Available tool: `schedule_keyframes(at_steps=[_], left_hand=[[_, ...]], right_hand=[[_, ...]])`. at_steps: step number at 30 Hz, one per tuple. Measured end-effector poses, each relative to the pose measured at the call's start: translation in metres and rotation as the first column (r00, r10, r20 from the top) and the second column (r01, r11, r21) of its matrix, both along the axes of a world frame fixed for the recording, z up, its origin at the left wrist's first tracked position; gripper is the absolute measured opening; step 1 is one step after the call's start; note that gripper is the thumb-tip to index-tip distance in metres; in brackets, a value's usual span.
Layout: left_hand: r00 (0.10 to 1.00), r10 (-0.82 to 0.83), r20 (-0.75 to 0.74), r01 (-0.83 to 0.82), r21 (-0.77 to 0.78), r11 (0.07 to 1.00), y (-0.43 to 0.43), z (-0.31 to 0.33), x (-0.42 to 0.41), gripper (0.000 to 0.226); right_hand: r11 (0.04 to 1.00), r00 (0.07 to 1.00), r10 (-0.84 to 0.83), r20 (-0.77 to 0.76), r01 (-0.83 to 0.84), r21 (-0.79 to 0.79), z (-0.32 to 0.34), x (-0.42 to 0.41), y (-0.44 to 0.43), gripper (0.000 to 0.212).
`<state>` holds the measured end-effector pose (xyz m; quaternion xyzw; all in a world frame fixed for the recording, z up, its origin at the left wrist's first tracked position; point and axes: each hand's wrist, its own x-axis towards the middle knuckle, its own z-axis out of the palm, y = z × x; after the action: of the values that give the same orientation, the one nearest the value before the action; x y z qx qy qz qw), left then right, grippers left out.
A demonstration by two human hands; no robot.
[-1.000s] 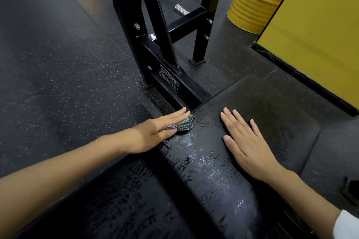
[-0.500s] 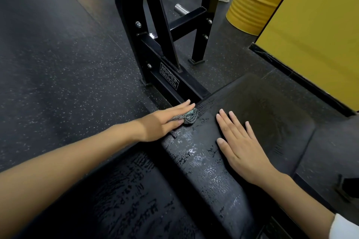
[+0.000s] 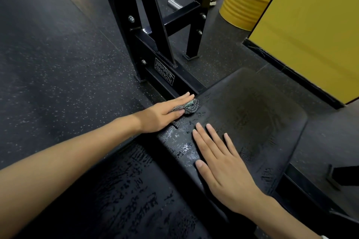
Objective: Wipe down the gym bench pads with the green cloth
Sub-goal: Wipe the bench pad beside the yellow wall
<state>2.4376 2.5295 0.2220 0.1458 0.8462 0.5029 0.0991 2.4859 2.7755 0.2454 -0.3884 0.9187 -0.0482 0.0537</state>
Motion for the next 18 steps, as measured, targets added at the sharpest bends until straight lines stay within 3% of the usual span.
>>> schedule_keyframes(at_steps=[18], left_hand=[[0.998,-0.018,0.055,0.017,0.016,1.0,-0.054,0.002,0.101,0.053]], right_hand=[[1.0,1.0,-0.004,0.027,0.004,-0.009,0.002,-0.001,-0.001,0.059]])
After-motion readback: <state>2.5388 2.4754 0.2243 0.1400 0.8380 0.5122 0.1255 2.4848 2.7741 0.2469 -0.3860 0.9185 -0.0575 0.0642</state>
